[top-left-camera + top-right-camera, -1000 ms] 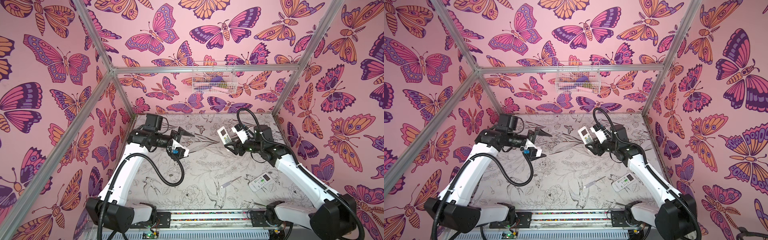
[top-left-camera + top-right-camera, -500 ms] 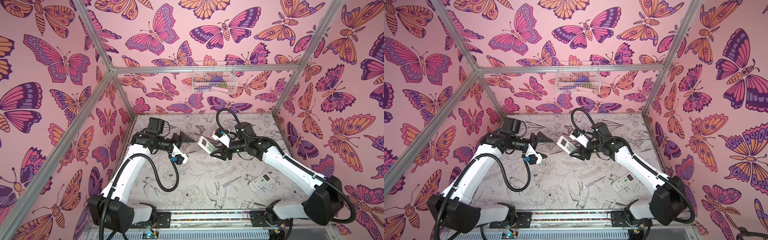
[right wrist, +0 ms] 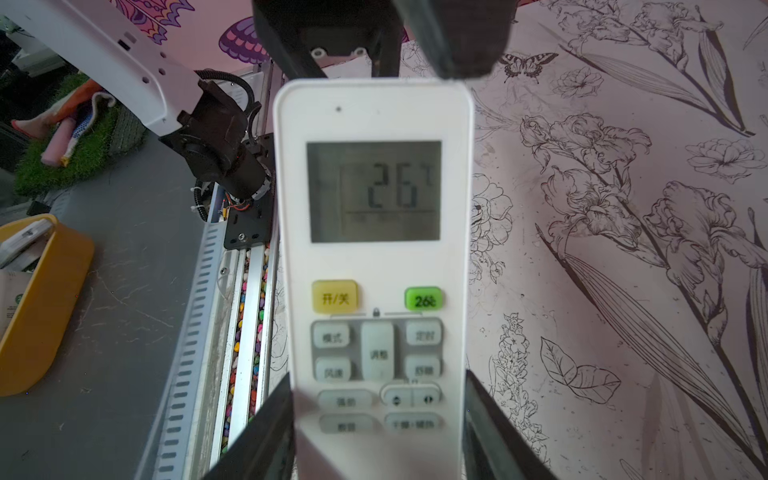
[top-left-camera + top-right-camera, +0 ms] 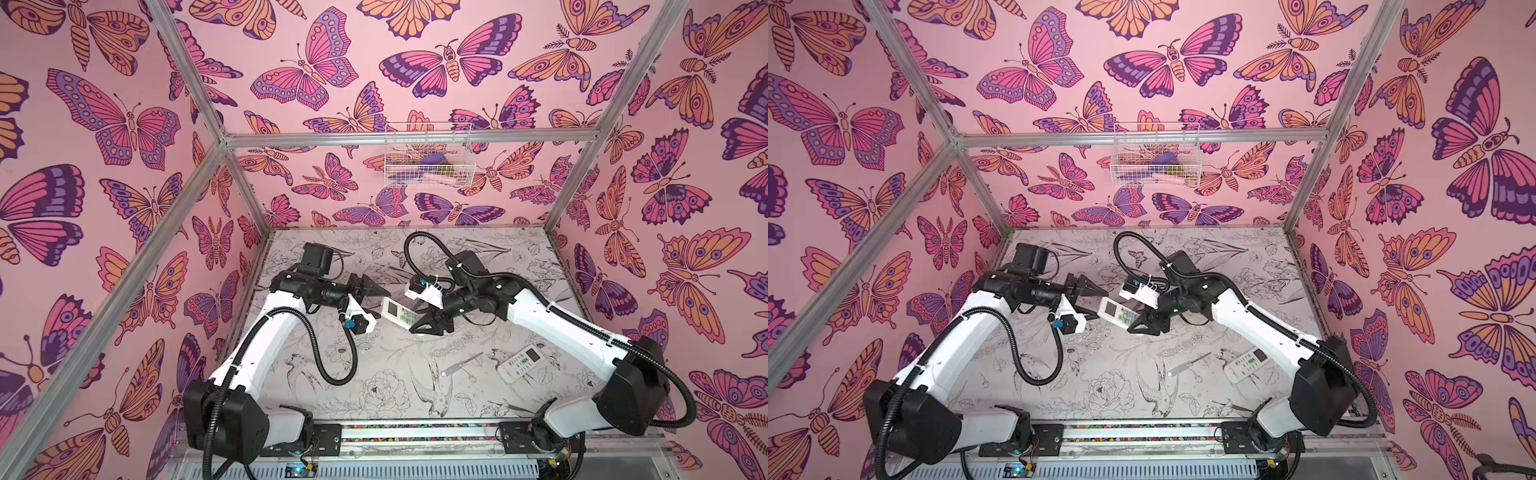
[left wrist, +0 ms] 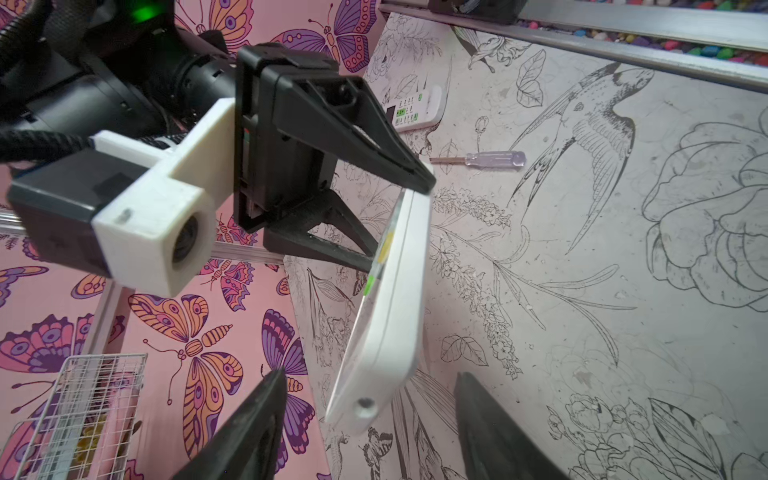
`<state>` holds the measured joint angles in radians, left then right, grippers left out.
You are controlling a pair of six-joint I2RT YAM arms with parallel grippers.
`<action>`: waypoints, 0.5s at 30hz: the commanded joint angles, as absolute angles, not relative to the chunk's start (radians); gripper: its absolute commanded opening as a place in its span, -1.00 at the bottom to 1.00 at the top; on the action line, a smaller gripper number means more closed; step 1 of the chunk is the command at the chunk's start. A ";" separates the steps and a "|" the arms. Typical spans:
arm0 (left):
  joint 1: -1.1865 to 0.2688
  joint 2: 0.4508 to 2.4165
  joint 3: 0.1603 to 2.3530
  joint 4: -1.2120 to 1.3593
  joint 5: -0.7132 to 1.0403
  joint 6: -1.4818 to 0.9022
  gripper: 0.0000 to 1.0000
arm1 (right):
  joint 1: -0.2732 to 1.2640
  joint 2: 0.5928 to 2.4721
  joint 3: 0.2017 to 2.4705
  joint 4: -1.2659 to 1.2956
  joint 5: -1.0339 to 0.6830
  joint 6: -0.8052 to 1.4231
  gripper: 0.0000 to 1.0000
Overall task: Unload the batteries from the remote control
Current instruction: 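Bring the remote to the left gripper and grasp its top end with the left gripper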
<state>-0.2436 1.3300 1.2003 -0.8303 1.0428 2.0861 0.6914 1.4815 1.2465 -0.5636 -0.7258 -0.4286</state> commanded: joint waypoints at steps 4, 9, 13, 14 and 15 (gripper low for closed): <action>-0.254 1.330 1.158 -0.838 1.132 2.606 0.09 | 0.714 1.514 1.315 -0.594 -0.744 -0.467 -0.20; -0.255 1.327 1.139 -0.838 1.124 2.628 -0.01 | 0.716 1.533 1.322 -0.597 -0.745 -0.479 -0.19; -0.255 1.325 1.132 -0.839 1.117 2.627 -0.20 | 0.721 1.543 1.332 -0.605 -0.747 -0.477 -0.20; -0.255 1.325 1.129 -0.838 1.115 2.630 -0.27 | 0.723 1.544 1.334 -0.612 -0.745 -0.484 -0.20; -0.255 1.325 1.127 -0.839 1.112 2.634 -0.32 | 0.725 1.548 1.337 -0.620 -0.741 -0.492 -0.20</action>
<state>-0.2501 1.3300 1.1469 -0.8246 1.0824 2.0884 0.7105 1.5436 1.2945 -0.5900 -0.7227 -0.4496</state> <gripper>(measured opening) 0.359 0.569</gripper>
